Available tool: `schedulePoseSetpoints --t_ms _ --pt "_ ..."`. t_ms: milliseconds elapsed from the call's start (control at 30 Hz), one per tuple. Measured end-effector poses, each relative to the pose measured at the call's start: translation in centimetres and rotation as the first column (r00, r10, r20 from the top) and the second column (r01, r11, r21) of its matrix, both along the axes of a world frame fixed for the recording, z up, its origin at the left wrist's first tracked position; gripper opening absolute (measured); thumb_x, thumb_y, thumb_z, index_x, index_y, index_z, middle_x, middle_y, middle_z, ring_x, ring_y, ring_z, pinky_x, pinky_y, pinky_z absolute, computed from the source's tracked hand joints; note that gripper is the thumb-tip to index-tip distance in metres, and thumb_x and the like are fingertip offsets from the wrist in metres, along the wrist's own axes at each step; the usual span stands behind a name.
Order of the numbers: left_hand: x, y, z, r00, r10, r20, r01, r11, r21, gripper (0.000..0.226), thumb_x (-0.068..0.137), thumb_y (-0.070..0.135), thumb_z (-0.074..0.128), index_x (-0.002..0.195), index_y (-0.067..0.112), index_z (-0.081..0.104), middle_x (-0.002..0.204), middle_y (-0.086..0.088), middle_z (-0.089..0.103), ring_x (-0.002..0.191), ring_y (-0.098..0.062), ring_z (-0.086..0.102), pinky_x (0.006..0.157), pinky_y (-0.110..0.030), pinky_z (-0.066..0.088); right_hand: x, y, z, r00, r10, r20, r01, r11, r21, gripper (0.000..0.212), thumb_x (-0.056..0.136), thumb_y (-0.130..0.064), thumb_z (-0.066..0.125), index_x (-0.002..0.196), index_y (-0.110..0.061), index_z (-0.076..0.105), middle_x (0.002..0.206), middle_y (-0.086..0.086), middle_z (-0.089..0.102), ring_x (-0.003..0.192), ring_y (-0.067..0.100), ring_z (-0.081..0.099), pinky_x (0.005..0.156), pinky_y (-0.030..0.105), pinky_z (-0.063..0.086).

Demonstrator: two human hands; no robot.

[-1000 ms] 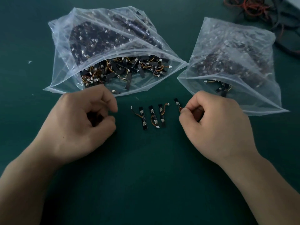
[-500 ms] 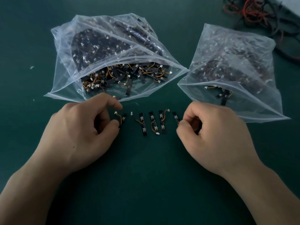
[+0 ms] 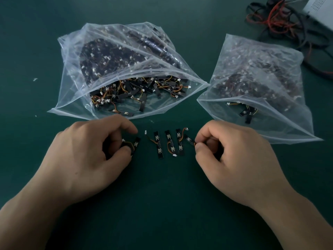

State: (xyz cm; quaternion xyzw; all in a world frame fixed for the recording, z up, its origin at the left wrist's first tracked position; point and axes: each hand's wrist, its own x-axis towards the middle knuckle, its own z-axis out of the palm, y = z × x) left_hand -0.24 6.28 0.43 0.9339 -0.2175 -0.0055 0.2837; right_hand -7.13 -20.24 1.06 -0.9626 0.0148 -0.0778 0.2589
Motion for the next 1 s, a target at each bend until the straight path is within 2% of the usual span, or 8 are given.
schedulePoseSetpoints --t_ms 133,267,467,633,767,867,1000 --pt "0.2 0.6 0.3 0.998 -0.05 -0.027 0.05 0.998 0.036 0.039 0.065 0.035 0.063 0.102 0.048 0.062 0.078 0.014 0.062 0.06 -0.004 0.056 0.054 -0.03 0.046 -0.1 -0.1 -0.1 0.999 0.036 -0.001 -0.036 0.999 0.018 0.01 0.083 -0.043 0.06 0.092 -0.04 0.061 0.072 -0.017 0.06 0.07 0.006 0.059 0.051 0.022 0.037" --pt "0.2 0.6 0.1 0.998 -0.063 -0.007 0.063 0.998 0.03 0.025 0.071 0.049 0.062 0.097 0.049 0.064 0.081 0.014 0.062 0.061 -0.002 0.056 0.053 -0.026 0.043 -0.1 -0.3 -0.4 0.999 0.039 0.008 -0.039 0.999 0.0 0.013 0.082 -0.042 0.062 0.095 -0.041 0.062 0.07 -0.016 0.059 0.07 0.007 0.059 0.052 0.022 0.04" --pt "0.0 0.1 -0.4 0.999 -0.021 0.049 0.019 0.999 0.036 0.018 0.076 0.057 0.062 0.094 0.051 0.061 0.083 0.016 0.062 0.066 -0.001 0.058 0.052 -0.022 0.04 0.0 -0.3 -1.0 0.999 0.03 0.04 -0.03 0.999 0.014 0.01 0.084 -0.041 0.066 0.094 -0.039 0.067 0.067 -0.017 0.058 0.067 0.007 0.059 0.052 0.019 0.036" --pt "-0.1 -0.3 -0.4 0.998 -0.033 0.053 0.031 0.998 0.047 0.023 0.077 0.063 0.063 0.096 0.05 0.061 0.085 0.016 0.061 0.072 -0.003 0.059 0.053 -0.024 0.04 0.0 -0.2 -1.1 0.998 0.048 0.052 -0.05 0.998 0.037 0.011 0.089 -0.039 0.071 0.099 -0.038 0.071 0.066 -0.018 0.059 0.066 0.007 0.059 0.051 0.019 0.036" --pt "-0.1 -0.2 -0.3 0.998 -0.05 0.045 0.047 0.998 0.052 0.03 0.075 0.065 0.065 0.101 0.051 0.06 0.084 0.014 0.06 0.067 0.0 0.057 0.051 -0.024 0.038 0.0 -0.8 -0.6 0.994 0.106 0.023 -0.108 0.992 0.073 0.02 0.088 -0.049 0.065 0.106 -0.04 0.067 0.077 -0.017 0.06 0.066 0.007 0.057 0.054 0.021 0.036" --pt "-0.1 -0.3 -0.4 0.998 -0.046 0.045 0.044 0.998 0.052 0.033 0.074 0.067 0.066 0.103 0.054 0.061 0.085 0.013 0.06 0.067 0.001 0.057 0.052 -0.024 0.039 0.1 -1.4 -0.2 0.985 0.17 -0.008 -0.169 0.984 0.064 0.022 0.085 -0.045 0.067 0.106 -0.04 0.067 0.084 -0.017 0.059 0.069 0.006 0.055 0.057 0.021 0.038" --pt "-0.1 -0.3 -0.4 0.997 -0.05 0.051 0.047 0.998 0.049 0.032 0.074 0.068 0.065 0.104 0.055 0.062 0.085 0.013 0.06 0.071 -0.002 0.058 0.053 -0.026 0.043 0.2 -1.6 -0.3 0.984 0.177 -0.007 -0.176 0.984 0.037 0.018 0.084 -0.041 0.071 0.102 -0.037 0.071 0.083 -0.017 0.058 0.068 0.004 0.053 0.058 0.019 0.035"
